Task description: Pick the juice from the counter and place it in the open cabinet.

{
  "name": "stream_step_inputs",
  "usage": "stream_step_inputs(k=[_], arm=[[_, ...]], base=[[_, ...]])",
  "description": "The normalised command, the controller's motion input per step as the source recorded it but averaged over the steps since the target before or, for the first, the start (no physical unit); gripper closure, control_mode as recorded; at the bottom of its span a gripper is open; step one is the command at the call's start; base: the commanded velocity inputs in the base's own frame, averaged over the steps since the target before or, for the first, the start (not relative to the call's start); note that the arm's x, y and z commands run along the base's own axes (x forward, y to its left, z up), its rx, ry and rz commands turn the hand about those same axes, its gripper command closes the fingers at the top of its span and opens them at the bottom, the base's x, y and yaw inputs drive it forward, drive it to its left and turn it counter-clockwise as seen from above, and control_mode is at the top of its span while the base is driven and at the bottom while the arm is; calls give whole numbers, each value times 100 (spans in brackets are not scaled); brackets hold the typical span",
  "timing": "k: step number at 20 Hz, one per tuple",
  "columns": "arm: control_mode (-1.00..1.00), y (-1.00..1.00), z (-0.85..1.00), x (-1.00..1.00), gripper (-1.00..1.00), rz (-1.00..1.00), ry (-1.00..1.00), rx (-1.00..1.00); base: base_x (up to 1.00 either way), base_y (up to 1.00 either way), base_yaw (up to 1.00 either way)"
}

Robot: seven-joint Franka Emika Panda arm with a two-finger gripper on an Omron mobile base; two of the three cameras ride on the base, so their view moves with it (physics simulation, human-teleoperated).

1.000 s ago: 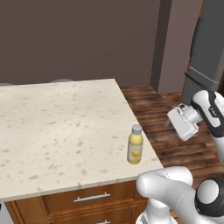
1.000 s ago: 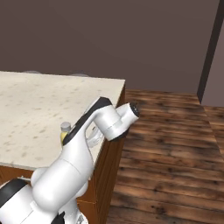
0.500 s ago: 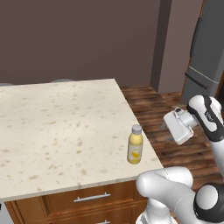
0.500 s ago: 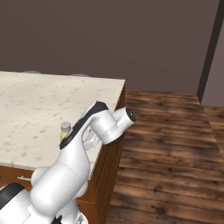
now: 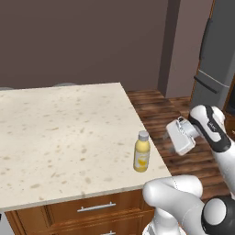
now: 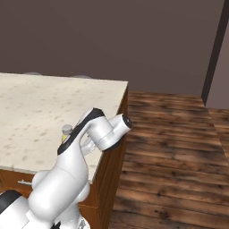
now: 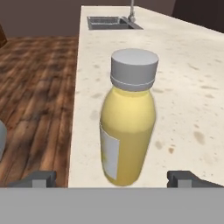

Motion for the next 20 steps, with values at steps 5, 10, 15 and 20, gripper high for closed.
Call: stream_step_inputs(k=[5,10,15,20], arm=[[-100,15,-27,14,-100,-3,0,0],[-100,17,-24,15,-100,-3,0,0],[-100,16,-26,11,-100,-2,0,0],[-100,15,-26,11,-100,-2,0,0]], base=[[0,0,0],[0,0,0],[0,0,0],[0,0,0]])
